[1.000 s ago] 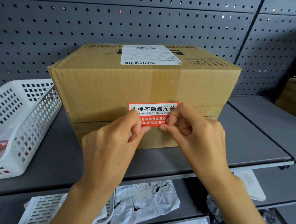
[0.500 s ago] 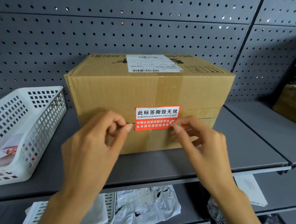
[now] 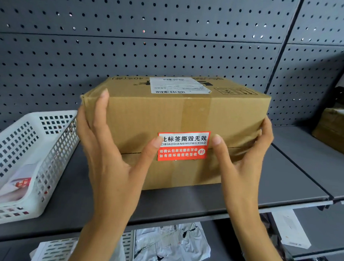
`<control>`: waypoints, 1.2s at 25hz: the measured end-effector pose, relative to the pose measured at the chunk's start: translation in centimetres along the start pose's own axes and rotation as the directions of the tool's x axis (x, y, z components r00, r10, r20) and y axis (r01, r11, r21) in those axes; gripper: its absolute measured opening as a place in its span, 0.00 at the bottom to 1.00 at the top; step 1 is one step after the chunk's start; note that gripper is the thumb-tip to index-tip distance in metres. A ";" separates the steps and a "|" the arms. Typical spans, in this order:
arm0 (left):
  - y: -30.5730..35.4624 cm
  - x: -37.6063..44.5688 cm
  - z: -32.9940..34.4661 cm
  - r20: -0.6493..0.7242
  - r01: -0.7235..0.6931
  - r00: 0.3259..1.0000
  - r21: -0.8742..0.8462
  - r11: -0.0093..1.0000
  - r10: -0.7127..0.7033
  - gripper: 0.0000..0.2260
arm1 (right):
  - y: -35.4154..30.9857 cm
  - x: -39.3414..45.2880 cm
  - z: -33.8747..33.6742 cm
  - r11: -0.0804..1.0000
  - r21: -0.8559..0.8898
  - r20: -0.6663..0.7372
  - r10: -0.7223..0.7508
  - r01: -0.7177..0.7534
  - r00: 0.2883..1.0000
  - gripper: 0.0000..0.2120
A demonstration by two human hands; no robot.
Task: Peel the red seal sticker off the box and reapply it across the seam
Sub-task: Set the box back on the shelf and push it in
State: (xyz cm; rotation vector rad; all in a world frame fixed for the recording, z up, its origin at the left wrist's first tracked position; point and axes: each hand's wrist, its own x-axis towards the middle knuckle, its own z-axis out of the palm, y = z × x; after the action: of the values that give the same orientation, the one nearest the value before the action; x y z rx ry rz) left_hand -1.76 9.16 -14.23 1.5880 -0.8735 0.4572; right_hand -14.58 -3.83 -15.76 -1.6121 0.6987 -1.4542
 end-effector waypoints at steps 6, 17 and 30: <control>3.9 2.7 -0.1 -0.139 0.148 0.982 0.164 0.975 -0.126 0.44 | -3.9 1.2 1.7 0.976 -0.205 -0.173 0.037 -0.073 0.984 0.58; 4.1 10.8 -0.7 0.087 0.118 0.974 0.588 0.800 -0.208 0.37 | -8.2 6.5 3.5 0.760 -0.647 0.144 0.047 0.058 0.988 0.46; 2.6 16.7 0.6 0.395 0.024 0.726 0.804 0.594 -0.563 0.35 | -9.8 12.9 5.2 0.435 -0.877 0.410 0.449 0.206 0.794 0.43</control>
State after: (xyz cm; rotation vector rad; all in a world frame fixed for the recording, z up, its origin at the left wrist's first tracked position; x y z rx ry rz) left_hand 6.88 3.87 -0.65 2.7553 -0.8858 -0.0223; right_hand -8.52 -8.69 -0.66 -2.5815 1.2947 -0.2264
